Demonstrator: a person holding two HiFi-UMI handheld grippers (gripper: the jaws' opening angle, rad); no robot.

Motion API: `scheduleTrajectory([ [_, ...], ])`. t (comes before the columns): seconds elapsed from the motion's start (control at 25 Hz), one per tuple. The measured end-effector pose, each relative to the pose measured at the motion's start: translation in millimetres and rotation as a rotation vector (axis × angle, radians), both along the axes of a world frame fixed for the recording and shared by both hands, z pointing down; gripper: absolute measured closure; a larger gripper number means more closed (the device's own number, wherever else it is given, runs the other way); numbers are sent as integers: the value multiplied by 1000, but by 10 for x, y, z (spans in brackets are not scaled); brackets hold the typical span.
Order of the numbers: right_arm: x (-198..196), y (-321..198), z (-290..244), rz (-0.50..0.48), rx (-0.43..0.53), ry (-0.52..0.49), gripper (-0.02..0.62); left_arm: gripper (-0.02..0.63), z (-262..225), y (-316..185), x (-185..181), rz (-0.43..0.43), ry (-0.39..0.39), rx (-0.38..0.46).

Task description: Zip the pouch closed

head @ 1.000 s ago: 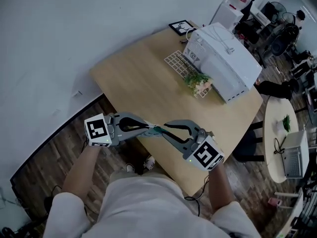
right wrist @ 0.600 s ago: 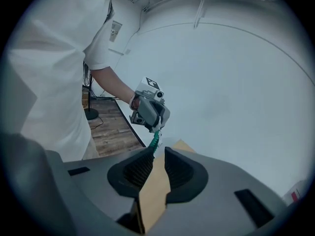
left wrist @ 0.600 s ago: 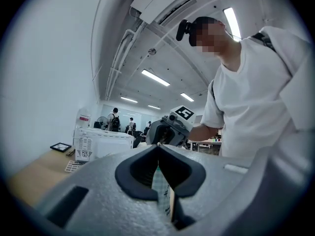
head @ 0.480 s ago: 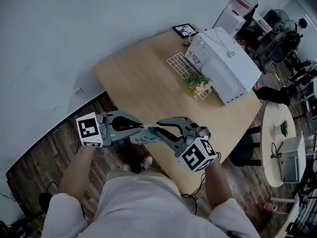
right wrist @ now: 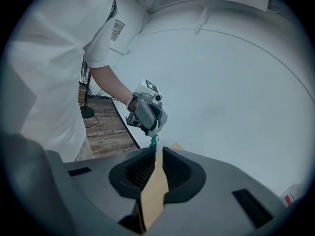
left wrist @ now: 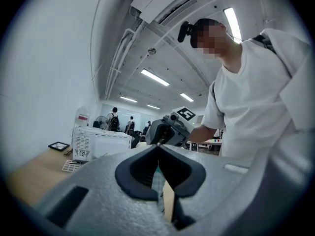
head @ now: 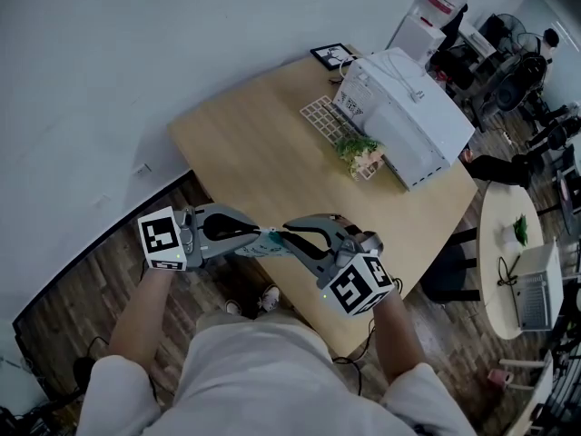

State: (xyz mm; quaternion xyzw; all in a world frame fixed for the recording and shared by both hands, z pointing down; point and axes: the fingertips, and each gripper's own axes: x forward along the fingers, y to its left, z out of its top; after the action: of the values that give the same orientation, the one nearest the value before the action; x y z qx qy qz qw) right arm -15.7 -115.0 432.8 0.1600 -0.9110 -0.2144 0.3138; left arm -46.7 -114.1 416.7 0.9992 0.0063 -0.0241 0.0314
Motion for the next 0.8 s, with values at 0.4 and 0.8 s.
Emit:
scheduleTrajectory([
  [0.4,37,90,17,-7,14,19,545,591,6,70,78,54,-22,-6],
  [0.8,-133,146,109,-37,-35,22,575,591,32,79,-47,40,-19,-14],
])
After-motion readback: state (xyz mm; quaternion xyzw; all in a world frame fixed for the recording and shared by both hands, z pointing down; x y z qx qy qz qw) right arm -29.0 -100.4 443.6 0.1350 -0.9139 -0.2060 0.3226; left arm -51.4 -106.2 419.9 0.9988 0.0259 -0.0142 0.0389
